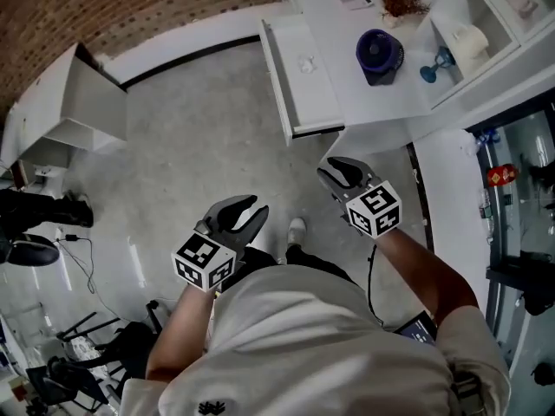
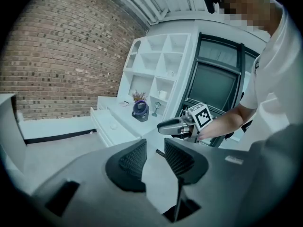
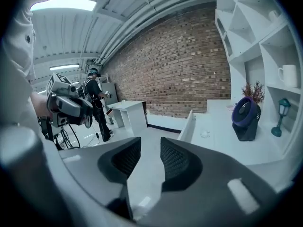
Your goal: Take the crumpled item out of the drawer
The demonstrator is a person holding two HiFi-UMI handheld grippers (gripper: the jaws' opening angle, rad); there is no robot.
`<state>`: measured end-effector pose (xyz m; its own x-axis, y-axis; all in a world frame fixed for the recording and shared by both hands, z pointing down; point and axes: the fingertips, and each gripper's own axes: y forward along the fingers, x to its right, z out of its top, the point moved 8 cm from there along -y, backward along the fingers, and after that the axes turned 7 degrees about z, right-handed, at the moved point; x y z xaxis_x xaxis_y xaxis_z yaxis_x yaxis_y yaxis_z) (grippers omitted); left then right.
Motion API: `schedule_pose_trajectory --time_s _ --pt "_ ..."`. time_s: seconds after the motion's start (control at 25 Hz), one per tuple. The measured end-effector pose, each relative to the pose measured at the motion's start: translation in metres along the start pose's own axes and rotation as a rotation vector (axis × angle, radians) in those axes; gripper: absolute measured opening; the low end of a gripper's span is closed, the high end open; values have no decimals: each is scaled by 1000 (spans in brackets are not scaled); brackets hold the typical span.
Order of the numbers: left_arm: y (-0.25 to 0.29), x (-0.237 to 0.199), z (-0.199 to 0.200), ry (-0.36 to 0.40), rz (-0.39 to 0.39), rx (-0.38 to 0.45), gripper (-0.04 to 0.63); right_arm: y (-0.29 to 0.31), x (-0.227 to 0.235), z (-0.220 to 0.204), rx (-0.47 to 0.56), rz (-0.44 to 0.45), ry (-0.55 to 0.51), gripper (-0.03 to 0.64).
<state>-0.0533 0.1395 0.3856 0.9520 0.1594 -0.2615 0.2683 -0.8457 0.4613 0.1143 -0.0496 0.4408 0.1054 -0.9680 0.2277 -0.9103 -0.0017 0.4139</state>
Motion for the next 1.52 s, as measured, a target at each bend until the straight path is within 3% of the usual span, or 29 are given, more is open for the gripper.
schedule_pose_trajectory --time_s 0.44,0.6,1.12,1.52 --pt "64 -64 38 -1 -31 -28 115 71 94 22 5 -90 34 153" --pt "90 -101 53 13 -83 -32 119 106 127 28 -17 -140 70 163" --pt "181 -256 118 97 -295 -155 141 247 245 44 -146 -334 177 187" --pt "236 -333 139 100 -358 -221 152 325 329 29 -215 -455 233 218"
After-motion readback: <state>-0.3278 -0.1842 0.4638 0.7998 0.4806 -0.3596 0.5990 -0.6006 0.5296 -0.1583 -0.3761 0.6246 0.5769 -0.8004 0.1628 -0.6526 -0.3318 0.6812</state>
